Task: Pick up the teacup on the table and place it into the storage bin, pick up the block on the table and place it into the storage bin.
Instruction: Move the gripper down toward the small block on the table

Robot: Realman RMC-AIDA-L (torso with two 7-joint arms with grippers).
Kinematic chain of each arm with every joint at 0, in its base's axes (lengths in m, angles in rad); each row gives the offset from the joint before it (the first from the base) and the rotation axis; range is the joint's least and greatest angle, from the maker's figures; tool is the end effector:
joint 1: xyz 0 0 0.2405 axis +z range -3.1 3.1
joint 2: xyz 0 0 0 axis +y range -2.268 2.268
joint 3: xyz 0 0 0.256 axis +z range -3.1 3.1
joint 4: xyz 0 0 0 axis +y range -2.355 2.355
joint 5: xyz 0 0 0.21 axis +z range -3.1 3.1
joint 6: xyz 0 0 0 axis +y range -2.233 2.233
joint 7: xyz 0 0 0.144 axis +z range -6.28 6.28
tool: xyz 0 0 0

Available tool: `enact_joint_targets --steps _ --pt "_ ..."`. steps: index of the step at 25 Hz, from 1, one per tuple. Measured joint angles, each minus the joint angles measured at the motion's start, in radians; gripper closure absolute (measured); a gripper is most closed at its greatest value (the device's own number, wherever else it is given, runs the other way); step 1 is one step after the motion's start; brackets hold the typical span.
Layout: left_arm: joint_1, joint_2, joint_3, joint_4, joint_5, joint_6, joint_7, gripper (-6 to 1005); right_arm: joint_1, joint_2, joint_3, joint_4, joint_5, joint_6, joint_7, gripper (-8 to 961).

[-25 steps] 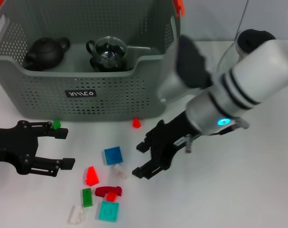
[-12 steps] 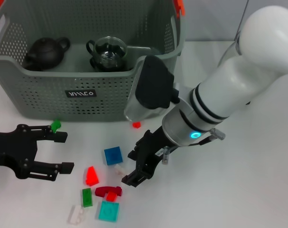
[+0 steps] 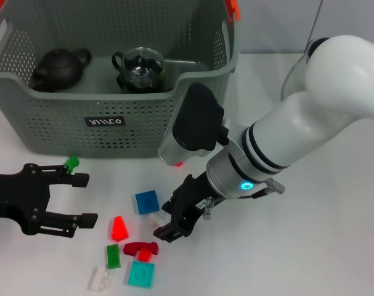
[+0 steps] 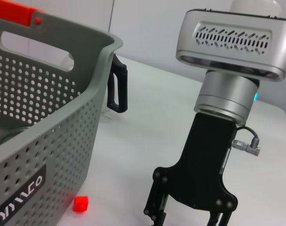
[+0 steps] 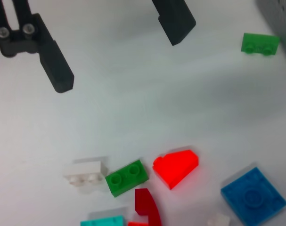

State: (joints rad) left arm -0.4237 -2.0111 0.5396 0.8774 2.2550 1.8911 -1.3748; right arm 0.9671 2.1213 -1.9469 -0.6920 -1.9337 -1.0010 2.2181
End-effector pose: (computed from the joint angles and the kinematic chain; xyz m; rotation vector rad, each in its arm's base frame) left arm -0.3029 0.2765 0.0644 -2.8827 -0.5839 -0.4646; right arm 0.1157 0.3409 -0.1606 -3.0778 0.4199 -0.3358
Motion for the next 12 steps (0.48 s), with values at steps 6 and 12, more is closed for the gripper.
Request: enact_joint_targets --steps 6,12 --pt "0.000 -0.004 -0.001 0.000 0.000 0.000 0.003 145 -0.005 0.001 -0.016 0.003 0.010 0.017 0.000 388" --pt "0.000 -0.005 -0.003 0.000 0.000 0.000 0.014 145 -0.008 0.003 -0.044 0.005 0.034 0.051 0.000 545"
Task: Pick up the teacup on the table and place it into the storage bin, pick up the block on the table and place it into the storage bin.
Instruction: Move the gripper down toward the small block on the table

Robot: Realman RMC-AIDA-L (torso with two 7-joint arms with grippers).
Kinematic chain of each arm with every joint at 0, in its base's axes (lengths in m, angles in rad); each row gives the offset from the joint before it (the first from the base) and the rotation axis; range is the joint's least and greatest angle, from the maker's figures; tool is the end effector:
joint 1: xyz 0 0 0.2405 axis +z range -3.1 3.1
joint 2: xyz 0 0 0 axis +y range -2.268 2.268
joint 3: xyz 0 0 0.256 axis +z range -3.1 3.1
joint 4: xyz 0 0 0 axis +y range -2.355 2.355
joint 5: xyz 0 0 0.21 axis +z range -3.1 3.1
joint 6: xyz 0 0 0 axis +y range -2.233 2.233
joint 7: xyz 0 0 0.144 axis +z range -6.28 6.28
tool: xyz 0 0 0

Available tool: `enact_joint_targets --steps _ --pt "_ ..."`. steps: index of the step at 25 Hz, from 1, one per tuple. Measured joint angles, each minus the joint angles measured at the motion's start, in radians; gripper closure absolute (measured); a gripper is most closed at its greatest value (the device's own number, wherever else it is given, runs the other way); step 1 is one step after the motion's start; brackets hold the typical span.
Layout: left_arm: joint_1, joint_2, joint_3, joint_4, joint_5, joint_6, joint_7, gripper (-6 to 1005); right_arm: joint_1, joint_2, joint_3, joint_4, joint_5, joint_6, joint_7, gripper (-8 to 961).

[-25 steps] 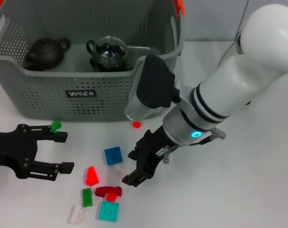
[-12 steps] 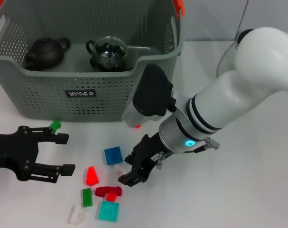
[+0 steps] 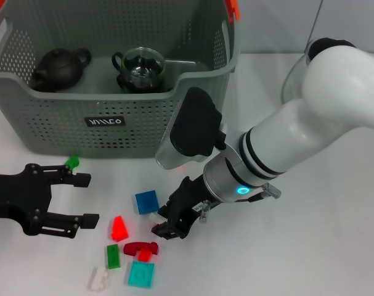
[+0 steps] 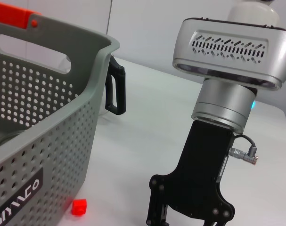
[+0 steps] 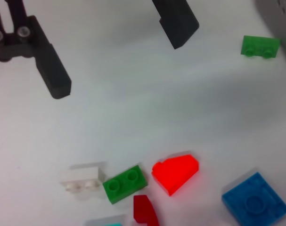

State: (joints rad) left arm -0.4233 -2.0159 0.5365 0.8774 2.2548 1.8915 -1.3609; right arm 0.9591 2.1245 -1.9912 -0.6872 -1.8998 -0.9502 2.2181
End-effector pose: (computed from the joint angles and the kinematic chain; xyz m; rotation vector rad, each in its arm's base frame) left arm -0.3023 0.2761 0.0629 -2.8835 -0.5664 -0.4711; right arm 0.1174 0.3383 -0.1668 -3.0659 0.4202 -0.3117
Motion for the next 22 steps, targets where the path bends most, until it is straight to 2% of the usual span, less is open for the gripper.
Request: enact_joint_targets --steps 2,22 --pt "0.000 0.000 -0.001 0.000 -0.001 0.000 0.001 145 -0.001 0.000 -0.005 0.002 0.003 0.013 0.000 574" --pt "0.000 0.000 -0.004 -0.013 -0.008 -0.002 0.014 144 -0.001 0.000 -0.063 0.017 0.055 0.052 -0.011 583"
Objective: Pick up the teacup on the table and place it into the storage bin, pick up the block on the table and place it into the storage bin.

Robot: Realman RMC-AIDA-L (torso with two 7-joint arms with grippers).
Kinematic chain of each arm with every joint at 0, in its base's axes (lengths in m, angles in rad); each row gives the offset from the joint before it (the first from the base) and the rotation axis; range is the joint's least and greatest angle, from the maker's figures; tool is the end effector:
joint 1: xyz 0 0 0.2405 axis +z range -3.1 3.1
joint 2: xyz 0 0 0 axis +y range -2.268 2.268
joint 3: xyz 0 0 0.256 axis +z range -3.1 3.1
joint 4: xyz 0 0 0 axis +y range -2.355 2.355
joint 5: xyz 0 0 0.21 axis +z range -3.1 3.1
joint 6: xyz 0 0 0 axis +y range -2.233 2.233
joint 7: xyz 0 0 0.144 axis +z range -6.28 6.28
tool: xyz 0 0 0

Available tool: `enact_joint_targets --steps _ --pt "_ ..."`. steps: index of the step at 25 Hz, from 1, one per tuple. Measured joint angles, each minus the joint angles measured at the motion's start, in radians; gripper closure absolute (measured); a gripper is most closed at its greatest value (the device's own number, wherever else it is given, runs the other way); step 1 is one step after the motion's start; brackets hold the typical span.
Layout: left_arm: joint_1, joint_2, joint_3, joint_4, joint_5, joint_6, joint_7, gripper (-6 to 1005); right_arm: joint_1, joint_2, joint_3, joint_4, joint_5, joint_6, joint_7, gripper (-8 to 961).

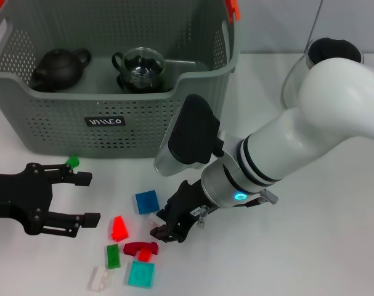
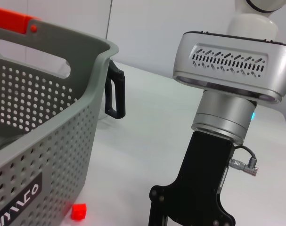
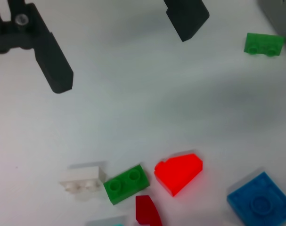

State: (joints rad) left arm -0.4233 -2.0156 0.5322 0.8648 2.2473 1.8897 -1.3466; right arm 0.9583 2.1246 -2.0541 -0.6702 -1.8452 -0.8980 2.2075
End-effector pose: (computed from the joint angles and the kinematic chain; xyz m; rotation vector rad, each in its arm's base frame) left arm -0.3024 0.2759 0.0618 -2.8792 -0.5549 -0.4897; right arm 0.1211 0.3347 -0.1734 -3.0608 0.4138 -0.3015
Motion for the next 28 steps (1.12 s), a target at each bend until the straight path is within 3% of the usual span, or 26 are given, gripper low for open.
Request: enact_joint_targets --steps 15,28 --pt "0.003 0.000 0.000 0.000 0.000 0.000 0.006 145 -0.001 0.000 -0.003 0.006 0.001 0.011 0.000 645" --pt "0.003 0.000 -0.002 -0.001 0.000 -0.004 0.012 144 0.005 0.000 -0.005 0.006 0.009 0.006 0.008 762"
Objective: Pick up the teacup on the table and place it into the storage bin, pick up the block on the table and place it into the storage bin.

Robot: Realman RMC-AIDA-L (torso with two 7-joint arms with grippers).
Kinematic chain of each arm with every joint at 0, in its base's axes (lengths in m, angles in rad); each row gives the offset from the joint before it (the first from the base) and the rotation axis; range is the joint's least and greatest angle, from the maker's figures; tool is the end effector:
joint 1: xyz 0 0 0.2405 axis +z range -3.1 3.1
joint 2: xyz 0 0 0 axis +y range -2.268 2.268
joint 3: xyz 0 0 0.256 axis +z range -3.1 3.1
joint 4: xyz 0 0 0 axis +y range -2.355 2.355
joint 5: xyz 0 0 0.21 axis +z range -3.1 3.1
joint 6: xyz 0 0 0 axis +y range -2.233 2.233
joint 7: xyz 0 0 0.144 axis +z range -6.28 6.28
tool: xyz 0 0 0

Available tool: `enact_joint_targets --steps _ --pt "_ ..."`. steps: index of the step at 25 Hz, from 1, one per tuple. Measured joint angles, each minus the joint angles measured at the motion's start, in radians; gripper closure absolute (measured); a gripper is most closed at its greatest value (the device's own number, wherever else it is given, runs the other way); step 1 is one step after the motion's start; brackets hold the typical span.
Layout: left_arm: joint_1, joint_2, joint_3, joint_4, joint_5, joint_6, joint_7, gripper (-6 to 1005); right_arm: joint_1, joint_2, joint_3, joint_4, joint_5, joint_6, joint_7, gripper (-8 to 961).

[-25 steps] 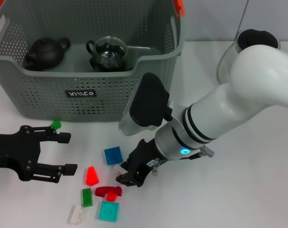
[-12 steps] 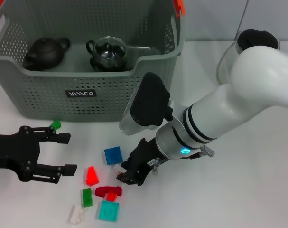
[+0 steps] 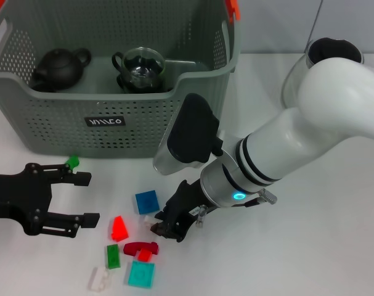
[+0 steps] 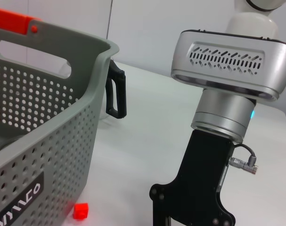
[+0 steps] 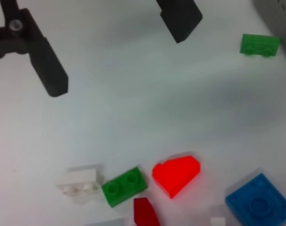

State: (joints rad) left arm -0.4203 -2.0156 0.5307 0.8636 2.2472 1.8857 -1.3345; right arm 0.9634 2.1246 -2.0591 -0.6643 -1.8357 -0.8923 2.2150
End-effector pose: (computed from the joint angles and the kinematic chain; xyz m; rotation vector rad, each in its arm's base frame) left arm -0.3037 0.2754 0.0618 -2.8751 -0.5435 -0.4866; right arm 0.1205 0.3352 -0.1740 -3.0568 0.4283 -0.2981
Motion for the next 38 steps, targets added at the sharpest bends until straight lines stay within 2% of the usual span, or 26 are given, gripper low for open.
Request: enact_joint_targets --steps 4,8,12,18,26,29,32,35,38 --pt "0.000 0.000 0.000 0.000 0.000 0.005 -0.001 144 -0.013 -0.005 -0.001 -0.025 -0.001 -0.008 -0.003 772" --pt "0.003 0.002 -0.001 0.000 0.001 0.020 -0.003 144 -0.049 -0.019 0.011 -0.079 -0.009 -0.021 0.001 774" --pt "0.007 0.003 -0.003 0.001 0.000 0.035 -0.006 144 -0.108 -0.027 0.095 -0.165 -0.095 -0.080 0.015 776" --pt "0.008 0.000 -0.006 0.001 -0.002 0.044 -0.008 145 -0.231 -0.025 0.240 -0.411 -0.260 -0.229 0.065 782" --pt "0.004 0.002 -0.020 -0.023 -0.003 0.054 -0.013 145 -0.296 -0.023 0.442 -0.744 -0.267 -0.504 0.102 783" --pt "0.005 0.003 -0.029 -0.025 -0.003 0.057 -0.018 145 -0.284 -0.024 0.496 -0.872 -0.267 -0.545 0.134 783" --pt "0.005 0.004 -0.030 -0.026 -0.003 0.059 -0.022 144 -0.219 -0.024 0.576 -0.938 -0.271 -0.585 0.145 782" --pt "0.004 0.005 -0.030 -0.026 -0.003 0.059 -0.023 144 -0.136 -0.025 0.658 -0.933 -0.276 -0.598 0.142 782" --pt "0.002 0.005 -0.030 -0.026 -0.003 0.060 -0.024 144 -0.037 -0.026 0.744 -0.872 -0.310 -0.579 0.128 782"
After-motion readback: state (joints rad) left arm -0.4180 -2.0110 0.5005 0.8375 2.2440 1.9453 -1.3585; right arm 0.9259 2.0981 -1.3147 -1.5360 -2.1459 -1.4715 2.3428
